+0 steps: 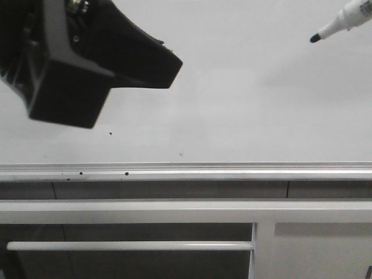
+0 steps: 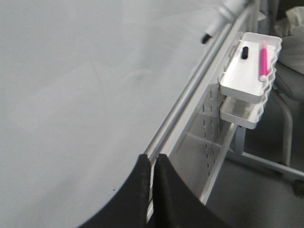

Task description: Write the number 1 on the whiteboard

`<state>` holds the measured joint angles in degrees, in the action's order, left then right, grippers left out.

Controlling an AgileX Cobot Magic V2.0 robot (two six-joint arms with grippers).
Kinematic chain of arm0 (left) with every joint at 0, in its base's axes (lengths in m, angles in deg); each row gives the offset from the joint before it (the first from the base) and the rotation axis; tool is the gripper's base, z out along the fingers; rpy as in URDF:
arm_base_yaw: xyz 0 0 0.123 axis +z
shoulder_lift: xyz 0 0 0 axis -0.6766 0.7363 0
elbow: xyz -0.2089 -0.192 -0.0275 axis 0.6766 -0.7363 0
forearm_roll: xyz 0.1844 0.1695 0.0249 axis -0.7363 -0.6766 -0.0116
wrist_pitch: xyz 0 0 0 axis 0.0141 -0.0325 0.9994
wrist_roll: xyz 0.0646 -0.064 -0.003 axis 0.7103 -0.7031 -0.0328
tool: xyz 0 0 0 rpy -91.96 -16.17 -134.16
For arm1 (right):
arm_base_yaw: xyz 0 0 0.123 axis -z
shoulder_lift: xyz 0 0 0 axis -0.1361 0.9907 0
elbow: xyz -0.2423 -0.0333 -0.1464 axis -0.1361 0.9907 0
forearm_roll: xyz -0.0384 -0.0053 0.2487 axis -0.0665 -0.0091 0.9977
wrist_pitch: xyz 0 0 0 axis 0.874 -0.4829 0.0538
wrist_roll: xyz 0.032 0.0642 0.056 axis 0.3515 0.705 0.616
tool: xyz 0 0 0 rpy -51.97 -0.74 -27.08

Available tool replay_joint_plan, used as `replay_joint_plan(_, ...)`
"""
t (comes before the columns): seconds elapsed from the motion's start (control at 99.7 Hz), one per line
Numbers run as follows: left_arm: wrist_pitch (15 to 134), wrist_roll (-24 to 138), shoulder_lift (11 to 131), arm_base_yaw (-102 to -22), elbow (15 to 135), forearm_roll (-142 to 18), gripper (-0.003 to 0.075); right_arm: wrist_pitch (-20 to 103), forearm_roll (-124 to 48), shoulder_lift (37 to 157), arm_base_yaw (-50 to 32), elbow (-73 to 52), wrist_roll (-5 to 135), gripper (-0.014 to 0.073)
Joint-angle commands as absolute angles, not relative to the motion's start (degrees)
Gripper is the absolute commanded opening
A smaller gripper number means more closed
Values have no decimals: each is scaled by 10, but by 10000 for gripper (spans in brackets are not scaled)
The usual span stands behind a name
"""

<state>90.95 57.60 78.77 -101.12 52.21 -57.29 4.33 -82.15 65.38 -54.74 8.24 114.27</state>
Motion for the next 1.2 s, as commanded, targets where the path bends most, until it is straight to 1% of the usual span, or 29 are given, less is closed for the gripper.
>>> replay_joint_plan(0.0,979,570,775,-1009,526,-545,-20,100,-837,648,-544,90,1151,-58)
replay_joint_plan(0.08,991,570,775,-1009,520,-534,-20,118,-851,637,-544,118,1174,-41)
replay_joint_plan(0.261,1010,570,775,-1009,513,-514,-20,195,-912,618,-544,179,1233,-42)
replay_joint_plan(0.371,1024,570,775,-1009,513,-509,-20,214,-950,618,-544,199,1272,-42)
replay_joint_plan(0.502,1038,570,775,-1009,513,-506,-20,213,-990,618,-544,208,1278,-42)
replay_joint_plan(0.622,1050,570,775,-1009,513,-506,-20,212,-1064,618,-544,212,1349,-42)
replay_joint_plan(0.702,1052,570,776,-1004,513,-506,-20,201,-1104,618,-544,212,1368,-42)
replay_joint_plan(0.963,1052,570,778,-979,512,-495,-20,201,-1135,618,-544,212,1372,-42)
replay_joint_plan(1.194,1052,570,778,-977,512,-495,-20,174,-1139,618,-544,212,1377,-42)
